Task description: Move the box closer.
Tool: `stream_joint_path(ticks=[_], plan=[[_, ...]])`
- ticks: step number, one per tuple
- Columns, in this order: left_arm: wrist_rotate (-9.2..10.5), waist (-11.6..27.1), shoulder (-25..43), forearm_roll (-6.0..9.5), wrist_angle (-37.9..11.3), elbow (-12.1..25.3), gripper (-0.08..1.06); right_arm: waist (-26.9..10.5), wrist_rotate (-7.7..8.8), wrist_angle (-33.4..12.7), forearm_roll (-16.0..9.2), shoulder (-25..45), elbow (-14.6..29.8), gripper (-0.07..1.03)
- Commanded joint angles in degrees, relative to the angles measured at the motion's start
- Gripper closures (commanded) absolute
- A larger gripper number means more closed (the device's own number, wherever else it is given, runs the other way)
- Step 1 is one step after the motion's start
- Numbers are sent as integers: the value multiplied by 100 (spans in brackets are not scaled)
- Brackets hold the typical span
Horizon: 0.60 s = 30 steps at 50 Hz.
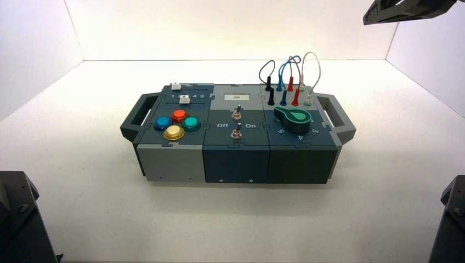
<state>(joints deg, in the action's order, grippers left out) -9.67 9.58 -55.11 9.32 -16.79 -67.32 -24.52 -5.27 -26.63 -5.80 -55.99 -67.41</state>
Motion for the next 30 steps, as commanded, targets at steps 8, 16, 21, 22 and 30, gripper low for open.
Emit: stream_joint_path(ticks=[8,16,21,22,30], plan=[[0,-26,35,-9,26,176,101,-26,9,62,-26,44,193,98],[0,-9,35,-9,26,176,101,-26,9,53,-26,44,193,98],[9,18,176,18,26,246,101,-26,9,62,-53,44,220,98],[0,35,246,18,18,281,101,-26,0,53,-53,53,229,98],[0,237,1582,18,-97,923,101,-26,18,-44,-44,650,712,98]])
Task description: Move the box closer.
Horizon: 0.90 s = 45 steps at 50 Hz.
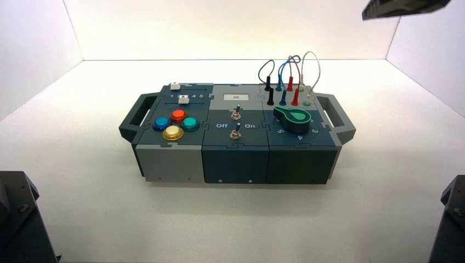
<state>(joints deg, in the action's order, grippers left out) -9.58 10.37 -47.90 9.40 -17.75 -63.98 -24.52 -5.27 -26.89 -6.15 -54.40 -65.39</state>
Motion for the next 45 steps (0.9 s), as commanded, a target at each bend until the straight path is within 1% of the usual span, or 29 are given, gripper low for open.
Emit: stream_joint_path(ticks=[1,3,9,13,14,21,24,28,29,32,41,45], plan=[[-9,185,1037,9,0,686,101,-26,18,-18,-9,536,545,98],[-9,246,1591,9,-9,984,101,-26,26,-9,-9,879,756,98],[-18,422,2593,0,-114,1512,101,-35,35,-18,0,1652,1151,98],[-18,501,3199,0,-211,1854,101,-35,44,-9,0,2329,1477,98],[-18,519,3375,0,-237,1934,101,-35,44,-9,0,2408,1521,98],[-35,606,4263,-9,-439,2461,101,-35,44,-26,0,3437,2048,98],[-70,624,4562,0,-510,2698,101,-35,53,-26,0,3858,2294,98],[-97,659,4931,0,-598,3015,101,-35,123,-44,9,4518,2689,98],[-114,668,5027,0,-615,3094,101,-35,132,-44,0,4588,2733,98],[-132,677,5212,0,-633,3296,101,-35,141,-88,0,5027,3032,98],[-132,712,5713,0,-738,3841,101,-35,141,-290,0,5862,3656,98],[-132,765,5897,0,-800,4043,101,-18,141,-325,0,6117,3832,98]])
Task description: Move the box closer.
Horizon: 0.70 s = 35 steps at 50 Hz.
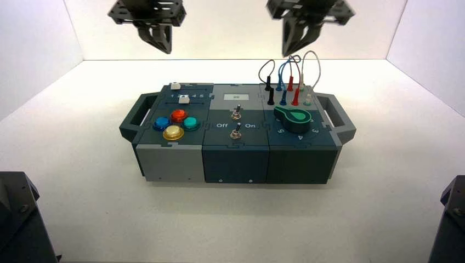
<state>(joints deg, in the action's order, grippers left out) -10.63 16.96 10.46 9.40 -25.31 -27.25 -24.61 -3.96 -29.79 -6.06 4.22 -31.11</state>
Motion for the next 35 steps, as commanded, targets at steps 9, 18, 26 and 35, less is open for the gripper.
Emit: stream_joint_path(ticks=[9,18,26,35], plan=[[-26,264,431,18,-246,738,100,62,-9,-44,-9,694,668,98],[-35,439,642,18,-360,888,101,158,-9,-62,0,914,703,98],[-35,554,721,18,-422,888,101,211,-9,-62,0,1011,694,98],[-35,633,791,26,-765,853,100,211,-18,-62,9,1134,712,98]])
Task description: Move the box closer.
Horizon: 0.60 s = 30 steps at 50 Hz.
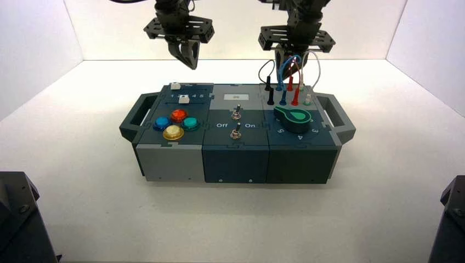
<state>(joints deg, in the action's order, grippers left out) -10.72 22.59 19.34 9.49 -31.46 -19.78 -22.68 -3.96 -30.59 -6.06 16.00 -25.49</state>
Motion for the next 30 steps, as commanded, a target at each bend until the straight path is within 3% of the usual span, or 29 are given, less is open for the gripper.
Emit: stream_joint_path(ticks=[1,30], plan=[[-26,88,-97,18,-193,97,101,18,-9,18,9,-35,158,98],[-123,316,211,18,-571,-18,100,18,-18,18,18,158,202,98]])
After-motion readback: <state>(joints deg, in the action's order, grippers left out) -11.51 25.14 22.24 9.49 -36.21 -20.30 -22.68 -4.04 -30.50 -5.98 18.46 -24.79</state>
